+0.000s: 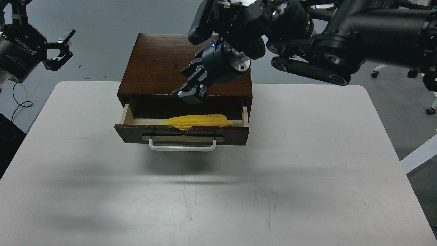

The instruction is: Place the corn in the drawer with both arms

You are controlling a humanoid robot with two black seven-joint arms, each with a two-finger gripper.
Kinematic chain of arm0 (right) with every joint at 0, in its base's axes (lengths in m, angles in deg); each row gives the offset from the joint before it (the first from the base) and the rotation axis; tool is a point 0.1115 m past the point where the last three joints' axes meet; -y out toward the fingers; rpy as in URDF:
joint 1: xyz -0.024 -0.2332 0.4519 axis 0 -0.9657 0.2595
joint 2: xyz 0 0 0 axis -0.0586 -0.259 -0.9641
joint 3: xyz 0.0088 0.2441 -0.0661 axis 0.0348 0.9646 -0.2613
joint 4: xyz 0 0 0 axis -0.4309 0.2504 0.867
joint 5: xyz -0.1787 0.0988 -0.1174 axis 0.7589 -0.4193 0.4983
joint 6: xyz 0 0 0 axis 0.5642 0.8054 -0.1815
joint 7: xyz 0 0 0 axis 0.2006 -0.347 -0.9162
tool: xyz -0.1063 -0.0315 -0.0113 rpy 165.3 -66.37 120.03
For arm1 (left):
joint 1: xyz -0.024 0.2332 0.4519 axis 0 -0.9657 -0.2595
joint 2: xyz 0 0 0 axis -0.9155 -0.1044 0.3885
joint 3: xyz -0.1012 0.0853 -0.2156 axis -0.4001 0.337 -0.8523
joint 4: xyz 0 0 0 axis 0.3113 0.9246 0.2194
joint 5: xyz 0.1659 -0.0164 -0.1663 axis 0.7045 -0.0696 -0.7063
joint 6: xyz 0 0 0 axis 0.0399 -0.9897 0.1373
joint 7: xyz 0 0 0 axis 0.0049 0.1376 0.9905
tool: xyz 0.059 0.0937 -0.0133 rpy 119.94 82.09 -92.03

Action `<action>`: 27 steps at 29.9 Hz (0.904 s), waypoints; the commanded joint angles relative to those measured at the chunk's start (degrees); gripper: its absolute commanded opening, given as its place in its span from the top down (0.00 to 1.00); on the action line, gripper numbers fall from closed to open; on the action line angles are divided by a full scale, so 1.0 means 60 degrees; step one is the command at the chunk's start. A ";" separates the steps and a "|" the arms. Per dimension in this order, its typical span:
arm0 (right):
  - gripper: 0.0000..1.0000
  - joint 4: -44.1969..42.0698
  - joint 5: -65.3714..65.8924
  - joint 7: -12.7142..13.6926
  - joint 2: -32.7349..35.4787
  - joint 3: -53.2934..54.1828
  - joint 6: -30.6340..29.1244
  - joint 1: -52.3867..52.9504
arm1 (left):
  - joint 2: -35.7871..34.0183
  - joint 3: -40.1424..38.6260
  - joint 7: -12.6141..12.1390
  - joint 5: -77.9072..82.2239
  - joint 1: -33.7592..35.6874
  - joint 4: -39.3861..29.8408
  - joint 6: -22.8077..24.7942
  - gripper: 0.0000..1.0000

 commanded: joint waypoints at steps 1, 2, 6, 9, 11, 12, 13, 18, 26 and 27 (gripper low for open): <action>0.05 -0.0029 -0.1834 0.0000 0.0879 0.0283 -0.0023 0.0170 | 0.0039 0.0015 0.0000 0.0000 0.0000 0.0000 0.0000 0.01; 0.04 -0.0043 -0.2171 0.0000 0.1055 0.0327 -0.0023 0.0155 | 0.0039 0.0015 0.0000 0.0000 -0.0014 0.0000 0.0000 0.01; 0.02 0.0059 -0.5052 0.0000 0.2489 0.0985 -0.0067 -0.0442 | 0.0053 0.0015 0.0000 0.0000 -0.0073 0.0000 0.0000 0.01; 0.01 0.0045 -0.6402 0.0000 0.3134 0.1497 -0.0067 -0.1262 | 0.0083 0.0015 0.0000 0.0000 -0.0073 0.0000 0.0000 0.01; 0.00 0.0015 -0.7063 0.0000 0.3632 0.1907 -0.0052 -0.1906 | 0.0112 0.0015 0.0000 0.0000 -0.0073 0.0000 0.0000 0.01; 0.00 -0.0014 -0.7372 0.0000 0.3896 0.2258 -0.0038 -0.2447 | 0.0127 0.0030 0.0000 0.0015 -0.0073 0.0000 0.0000 0.01; 0.00 -0.0029 -0.7505 0.0000 0.3986 0.2421 -0.0037 -0.2757 | 0.0127 0.0030 0.0000 0.0015 -0.0073 0.0000 0.0000 0.01; 0.00 -0.0466 -0.8339 0.0000 0.4411 0.4642 0.0196 -0.5463 | 0.0244 0.0015 0.0000 0.0029 -0.0204 0.0000 0.0000 0.01; 0.00 -0.1244 -0.9498 0.0000 0.4119 0.7460 0.0314 -0.8543 | 0.0478 0.0015 0.0000 0.0088 -0.0497 0.0000 0.0000 0.01; 0.00 -0.1259 -0.9528 0.0000 0.4104 0.7519 0.0314 -0.8677 | 0.0507 0.0015 0.0000 0.0088 -0.0498 0.0000 0.0000 0.01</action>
